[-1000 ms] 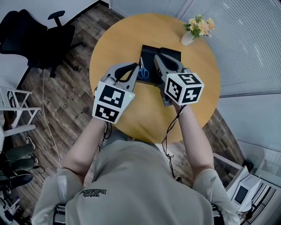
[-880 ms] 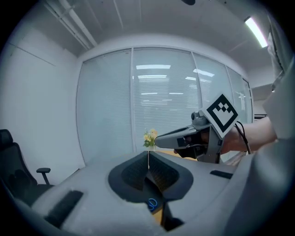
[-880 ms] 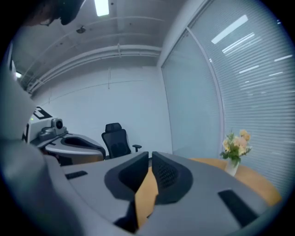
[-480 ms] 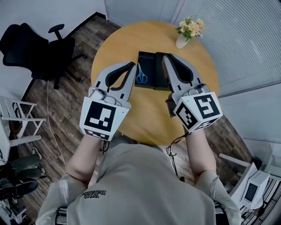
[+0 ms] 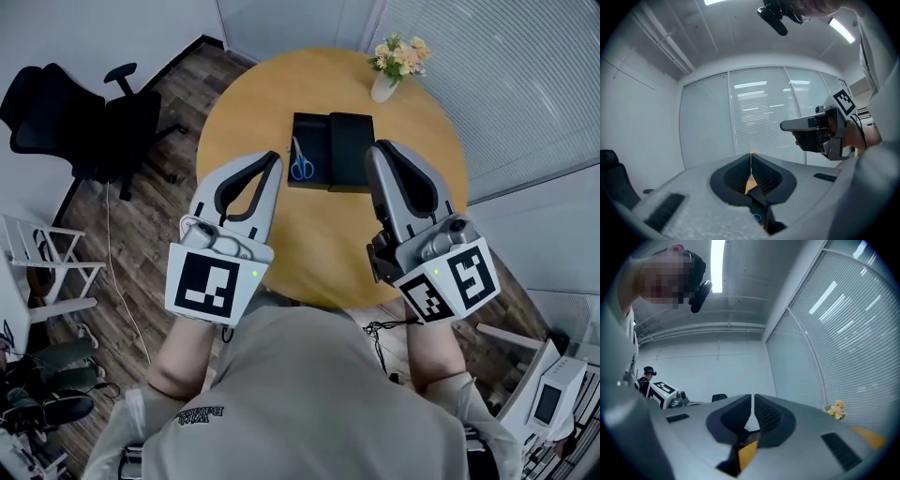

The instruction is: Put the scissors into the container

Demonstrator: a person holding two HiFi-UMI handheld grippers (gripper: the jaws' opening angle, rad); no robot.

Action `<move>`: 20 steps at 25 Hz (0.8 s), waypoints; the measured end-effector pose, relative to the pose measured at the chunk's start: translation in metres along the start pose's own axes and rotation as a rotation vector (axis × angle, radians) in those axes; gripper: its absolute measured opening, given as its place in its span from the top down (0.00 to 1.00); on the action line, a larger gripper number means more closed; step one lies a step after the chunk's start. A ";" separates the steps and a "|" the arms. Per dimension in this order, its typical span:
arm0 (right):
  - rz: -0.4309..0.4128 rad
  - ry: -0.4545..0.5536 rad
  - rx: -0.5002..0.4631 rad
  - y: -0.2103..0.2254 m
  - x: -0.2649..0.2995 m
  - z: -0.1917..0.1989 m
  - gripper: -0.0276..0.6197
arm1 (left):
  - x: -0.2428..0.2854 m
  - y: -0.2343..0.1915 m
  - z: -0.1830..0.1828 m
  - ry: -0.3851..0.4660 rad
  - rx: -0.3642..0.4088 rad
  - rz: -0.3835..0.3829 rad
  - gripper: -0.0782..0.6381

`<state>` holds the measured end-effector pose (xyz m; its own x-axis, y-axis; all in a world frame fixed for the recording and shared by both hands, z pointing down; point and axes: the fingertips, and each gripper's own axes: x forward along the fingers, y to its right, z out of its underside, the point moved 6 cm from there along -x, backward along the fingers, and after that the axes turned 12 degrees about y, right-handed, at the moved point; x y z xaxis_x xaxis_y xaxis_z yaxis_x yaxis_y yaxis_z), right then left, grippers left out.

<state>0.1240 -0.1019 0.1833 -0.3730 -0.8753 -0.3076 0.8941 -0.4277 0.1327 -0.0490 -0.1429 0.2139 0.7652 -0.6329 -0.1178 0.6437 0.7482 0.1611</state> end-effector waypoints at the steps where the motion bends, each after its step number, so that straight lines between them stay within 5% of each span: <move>1: -0.004 -0.001 0.001 -0.002 -0.002 0.000 0.89 | -0.001 0.002 0.002 -0.005 -0.002 0.003 0.86; 20: -0.036 -0.119 0.074 -0.015 -0.028 0.032 0.90 | -0.022 0.022 0.027 -0.090 -0.049 0.042 0.86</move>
<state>0.1132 -0.0786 0.2197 -0.4350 -0.8779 -0.2000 0.8608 -0.4706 0.1938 -0.0517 -0.1180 0.2465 0.7886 -0.6145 -0.0229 0.6127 0.7819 0.1154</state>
